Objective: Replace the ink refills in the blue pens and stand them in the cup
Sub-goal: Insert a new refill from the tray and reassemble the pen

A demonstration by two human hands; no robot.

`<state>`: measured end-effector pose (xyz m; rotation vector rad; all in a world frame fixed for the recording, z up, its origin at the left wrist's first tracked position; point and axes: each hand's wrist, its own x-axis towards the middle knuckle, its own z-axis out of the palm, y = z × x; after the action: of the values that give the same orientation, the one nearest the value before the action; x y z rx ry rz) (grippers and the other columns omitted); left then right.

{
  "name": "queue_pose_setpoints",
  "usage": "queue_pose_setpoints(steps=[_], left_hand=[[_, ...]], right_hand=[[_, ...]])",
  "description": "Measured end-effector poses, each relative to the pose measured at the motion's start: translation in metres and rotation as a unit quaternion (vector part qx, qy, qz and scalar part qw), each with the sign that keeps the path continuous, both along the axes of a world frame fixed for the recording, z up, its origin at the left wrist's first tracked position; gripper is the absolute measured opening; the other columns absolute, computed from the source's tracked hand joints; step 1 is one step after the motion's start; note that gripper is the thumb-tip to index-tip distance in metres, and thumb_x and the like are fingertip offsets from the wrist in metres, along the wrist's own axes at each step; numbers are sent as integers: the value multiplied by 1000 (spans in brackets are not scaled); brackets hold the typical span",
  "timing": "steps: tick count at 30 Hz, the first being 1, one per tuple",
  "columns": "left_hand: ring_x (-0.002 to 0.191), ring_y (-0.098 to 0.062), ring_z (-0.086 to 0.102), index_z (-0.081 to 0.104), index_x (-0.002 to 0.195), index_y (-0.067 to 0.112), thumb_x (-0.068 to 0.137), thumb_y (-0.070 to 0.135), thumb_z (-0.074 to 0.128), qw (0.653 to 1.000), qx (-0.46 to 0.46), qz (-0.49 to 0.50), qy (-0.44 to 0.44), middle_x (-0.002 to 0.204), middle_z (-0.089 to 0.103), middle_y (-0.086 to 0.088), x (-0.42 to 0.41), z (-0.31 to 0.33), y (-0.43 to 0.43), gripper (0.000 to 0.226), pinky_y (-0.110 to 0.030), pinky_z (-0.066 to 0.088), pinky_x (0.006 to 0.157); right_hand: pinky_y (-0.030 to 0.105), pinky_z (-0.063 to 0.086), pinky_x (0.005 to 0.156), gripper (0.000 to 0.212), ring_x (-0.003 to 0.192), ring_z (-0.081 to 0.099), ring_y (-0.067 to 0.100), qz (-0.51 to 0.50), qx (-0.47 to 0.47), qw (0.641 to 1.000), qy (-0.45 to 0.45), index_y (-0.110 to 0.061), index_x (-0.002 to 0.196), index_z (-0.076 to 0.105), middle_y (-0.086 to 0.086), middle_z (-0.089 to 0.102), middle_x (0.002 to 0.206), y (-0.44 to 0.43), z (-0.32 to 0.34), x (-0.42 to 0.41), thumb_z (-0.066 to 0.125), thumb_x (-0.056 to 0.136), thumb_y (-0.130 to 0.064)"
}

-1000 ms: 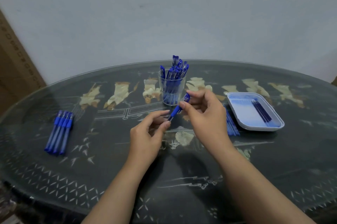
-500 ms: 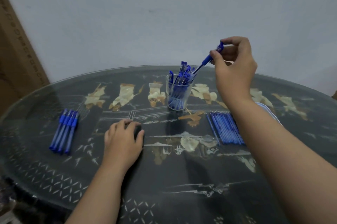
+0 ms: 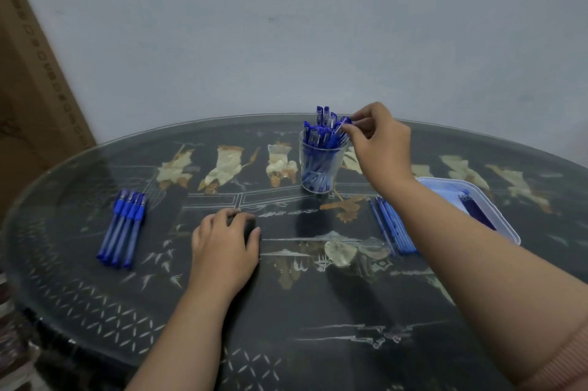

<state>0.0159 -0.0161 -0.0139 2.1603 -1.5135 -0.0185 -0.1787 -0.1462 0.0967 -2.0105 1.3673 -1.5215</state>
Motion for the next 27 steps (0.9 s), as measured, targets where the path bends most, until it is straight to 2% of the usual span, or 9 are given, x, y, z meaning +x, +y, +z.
queue_pose_setpoints(steps=[5,11,13,16,19,23,25,27], left_hand=[[129,-18,33,56,123,32,97,44,45,1000,3,-1,-4,135,46,8,1,0,0,31,-37,22,109],[130,-18,32,55,125,32,97,45,43,1000,7,-1,-7,136,45,8,0,-1,-1,33,-37,22,109],[130,-18,32,55,125,31,97,44,43,1000,12,-2,-2,135,45,8,0,0,-1,33,-37,22,110],[128,-17,36,57,125,29,97,40,47,999,-8,-7,41,133,48,7,-3,3,-1,31,-35,24,110],[126,-13,39,57,126,27,98,35,48,995,-47,2,90,129,49,8,2,15,8,30,-33,25,109],[123,-13,43,59,124,26,97,35,50,993,-83,59,57,125,51,9,38,29,30,30,-36,28,106],[122,-18,46,60,123,23,96,32,52,989,-88,113,46,126,54,4,67,31,47,30,-39,31,104],[119,-26,50,62,122,18,95,27,54,982,-85,165,26,126,57,-3,98,28,64,29,-42,36,100]], right_hand=[[35,50,71,4,84,63,23,-26,43,994,93,-20,89,62,0,67,84,-7,-12,3,63,92,-18],[36,50,76,6,86,61,23,-22,64,990,121,-19,94,62,-1,66,86,-4,-8,1,59,93,-14],[35,49,74,8,85,60,23,-23,69,990,123,-19,98,61,-1,64,84,-1,-8,0,58,93,-14],[32,41,68,13,75,57,23,-33,79,992,93,-18,105,57,-1,57,72,9,-11,-5,58,93,-13],[31,40,66,18,74,56,22,-31,97,994,46,-18,107,54,0,58,76,32,-23,-3,57,92,-10],[22,39,59,17,70,55,10,0,142,989,45,-19,100,55,0,61,78,72,-51,14,60,89,-6],[30,45,63,15,69,56,11,30,165,982,83,-20,95,57,-2,60,73,87,-68,31,63,88,-7],[30,41,64,14,68,55,13,62,162,977,122,-22,87,59,-4,60,70,99,-83,53,65,85,-9]])
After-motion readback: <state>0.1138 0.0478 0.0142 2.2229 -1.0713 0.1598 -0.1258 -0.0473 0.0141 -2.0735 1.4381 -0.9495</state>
